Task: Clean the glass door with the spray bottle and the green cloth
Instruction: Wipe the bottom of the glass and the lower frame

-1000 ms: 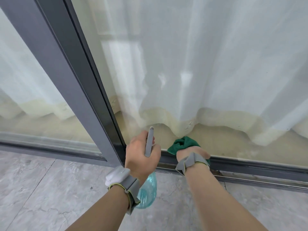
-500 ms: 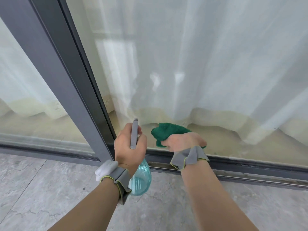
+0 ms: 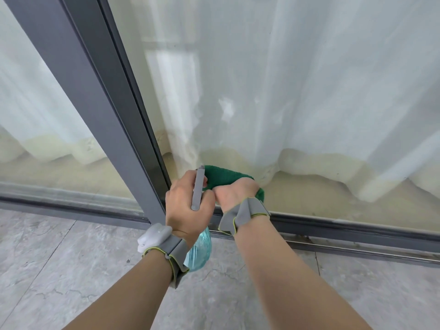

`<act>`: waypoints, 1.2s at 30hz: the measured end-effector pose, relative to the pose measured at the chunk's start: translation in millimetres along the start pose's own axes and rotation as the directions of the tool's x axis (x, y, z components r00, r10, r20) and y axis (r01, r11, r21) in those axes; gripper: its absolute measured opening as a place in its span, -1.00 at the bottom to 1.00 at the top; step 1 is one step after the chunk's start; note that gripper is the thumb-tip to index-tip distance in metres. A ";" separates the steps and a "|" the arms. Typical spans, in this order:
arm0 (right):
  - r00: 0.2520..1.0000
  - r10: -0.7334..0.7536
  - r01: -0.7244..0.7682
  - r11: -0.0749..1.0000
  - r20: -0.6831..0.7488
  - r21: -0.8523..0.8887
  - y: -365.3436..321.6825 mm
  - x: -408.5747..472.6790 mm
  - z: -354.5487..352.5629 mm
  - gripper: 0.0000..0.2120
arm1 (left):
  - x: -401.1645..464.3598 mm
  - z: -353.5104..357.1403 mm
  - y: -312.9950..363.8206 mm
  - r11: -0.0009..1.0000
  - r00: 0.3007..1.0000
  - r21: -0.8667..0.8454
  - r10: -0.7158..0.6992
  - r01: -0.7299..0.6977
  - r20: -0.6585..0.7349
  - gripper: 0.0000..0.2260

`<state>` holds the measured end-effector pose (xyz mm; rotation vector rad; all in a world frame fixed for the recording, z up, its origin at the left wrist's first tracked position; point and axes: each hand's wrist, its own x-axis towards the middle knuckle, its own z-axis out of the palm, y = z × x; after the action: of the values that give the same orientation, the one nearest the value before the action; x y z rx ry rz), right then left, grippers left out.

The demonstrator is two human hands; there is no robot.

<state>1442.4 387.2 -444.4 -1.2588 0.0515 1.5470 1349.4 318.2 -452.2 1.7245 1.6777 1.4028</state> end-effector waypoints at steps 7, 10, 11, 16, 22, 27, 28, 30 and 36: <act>0.990 0.132 -0.128 0.989 -0.048 0.080 5.9 -3.0 -29.9 -0.76 | 0.0 11.1 9.3 0.995 0.998 -0.074 -0.064 0.065 0.004 -0.86; 0.981 0.155 -0.139 0.981 -0.115 0.134 -1.1 2.0 -44.2 -0.77 | -2.2 7.9 14.1 0.994 0.998 -0.106 -0.033 0.039 0.054 -0.89; 0.976 0.217 -0.198 0.933 -0.030 0.301 -2.6 9.2 -46.8 -0.68 | -1.3 7.5 14.7 0.992 0.998 -0.117 -0.029 0.036 0.062 -0.89; 0.991 0.133 -0.127 0.927 0.008 0.353 -12.2 -2.2 -69.5 -0.48 | -10.3 15.5 32.3 0.992 0.987 -0.123 -0.008 0.028 0.158 -0.85; 0.997 0.076 -0.068 0.963 -0.021 0.261 -38.2 -4.0 -136.8 -0.57 | -33.8 36.9 57.3 0.989 0.949 -0.140 0.005 0.042 0.315 -0.87; 0.993 0.069 -0.035 0.942 -0.091 0.335 -66.2 2.3 -185.8 -0.52 | -41.5 52.3 73.2 0.989 0.893 -0.145 0.042 0.026 0.448 -0.83; 0.993 0.079 -0.041 0.931 -0.092 0.363 -65.5 2.2 -186.8 -0.52 | -39.7 52.5 72.7 0.990 0.888 -0.140 0.041 0.026 0.457 -0.83; 0.991 0.091 -0.046 0.917 -0.095 0.396 -66.0 1.8 -188.8 -0.53 | -40.2 59.7 78.0 0.994 0.883 -0.111 0.037 0.017 0.468 -0.83; 0.984 0.157 -0.099 0.875 -0.085 0.473 -57.6 9.2 -180.9 -0.55 | -42.4 84.0 95.5 1.000 0.878 -0.004 0.025 -0.026 0.478 -0.79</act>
<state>1606.5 308.1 -498.5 -0.9702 0.5678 1.4520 1478.3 288.9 -429.5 1.9032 1.3815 0.8759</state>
